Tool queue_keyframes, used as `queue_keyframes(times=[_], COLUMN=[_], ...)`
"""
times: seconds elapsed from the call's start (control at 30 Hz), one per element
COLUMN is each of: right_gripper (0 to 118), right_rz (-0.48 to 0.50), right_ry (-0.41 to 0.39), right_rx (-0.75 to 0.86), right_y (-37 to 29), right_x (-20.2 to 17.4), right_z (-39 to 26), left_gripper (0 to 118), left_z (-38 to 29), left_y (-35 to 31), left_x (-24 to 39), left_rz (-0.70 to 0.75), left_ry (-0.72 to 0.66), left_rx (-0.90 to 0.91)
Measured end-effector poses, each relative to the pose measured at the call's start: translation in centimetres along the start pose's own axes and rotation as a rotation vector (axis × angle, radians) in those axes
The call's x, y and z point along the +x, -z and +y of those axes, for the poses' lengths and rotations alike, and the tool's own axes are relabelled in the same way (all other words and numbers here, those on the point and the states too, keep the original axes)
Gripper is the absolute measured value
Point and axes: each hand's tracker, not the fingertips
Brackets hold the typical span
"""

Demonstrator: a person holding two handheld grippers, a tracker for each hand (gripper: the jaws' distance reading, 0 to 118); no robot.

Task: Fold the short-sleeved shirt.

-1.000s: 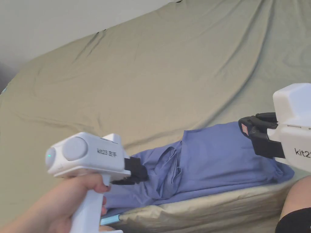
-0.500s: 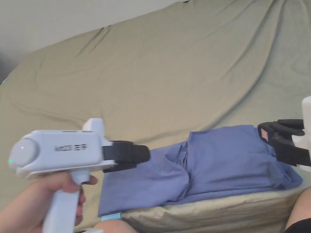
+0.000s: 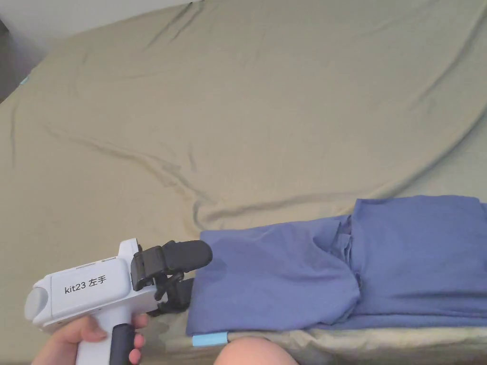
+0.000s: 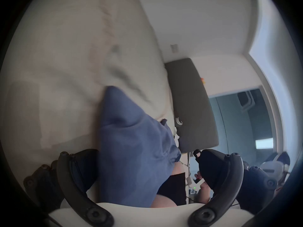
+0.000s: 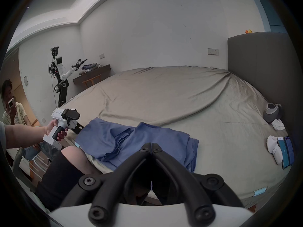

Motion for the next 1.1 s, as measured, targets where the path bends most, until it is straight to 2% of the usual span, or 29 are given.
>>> queue_keyframes(times=[0.07,0.1,0.13,0.17,0.2,0.27,0.3,0.33,0.43,0.67,0.7,0.77,0.83,0.97,1.1], right_gripper=[0,0,0,0,0,0,0,0,0,0,0,0,0,0,0], right_rz=[-0.01,-0.011,-0.014,-0.017,-0.018,-0.019,-0.02,-0.023,-0.032,-0.033,-0.028,-0.02,-0.016,-0.004,0.011], right_ry=[0.001,0.001,0.0,0.0,0.0,-0.001,-0.001,-0.002,-0.001,0.002,-0.001,-0.007,-0.006,0.003,0.02], right_rx=[-0.012,-0.018,-0.024,-0.027,-0.03,-0.033,-0.034,-0.031,-0.018,0.003,0.008,0.015,0.016,0.019,0.028], right_y=[0.2,0.3,0.3,0.3,0.2,0.2,0.2,0.0,-0.3,-1.0,-1.1,-1.3,-1.2,-1.1,-0.9], right_x=[0.2,0.4,0.5,0.6,0.7,0.8,0.9,1.0,1.3,1.2,1.0,0.7,0.5,0.7,0.8], right_z=[-0.3,-0.4,-0.5,-0.6,-0.6,-0.6,-0.6,-0.5,-0.3,0.1,0.2,0.2,0.2,0.1,0.3], left_gripper=[118,116,101,68,13,13,13,13,13,13,13,13,13,13,13], left_z=[0.7,0.6,0.7,1.7,1.7,1.5,1.8,2.4,2.3,3.2,3.5,4.0,4.4,4.7,4.4], left_y=[2.3,3.2,3.9,3.8,4.6,6.2,6.4,6.1,5.1,-0.9,-2.0,-3.6,-4.3,-2.4,2.3], left_x=[0.5,0.9,1.4,1.3,1.4,1.3,0.4,0.7,3.5,7.1,7.2,6.8,7.6,12.8,19.6], left_rz=[0.082,0.073,0.056,0.049,0.081,0.284,0.283,0.212,0.266,0.305,0.358,0.449,0.601,0.697,0.778], left_ry=[0.037,0.087,0.132,0.128,0.119,0.171,0.144,0.11,0.176,0.159,0.168,0.091,0.089,0.158,0.256], left_rx=[-0.058,-0.085,-0.099,-0.138,-0.173,-0.184,-0.212,-0.2,-0.161,-0.079,-0.045,-0.06,-0.051,-0.104,-0.157])
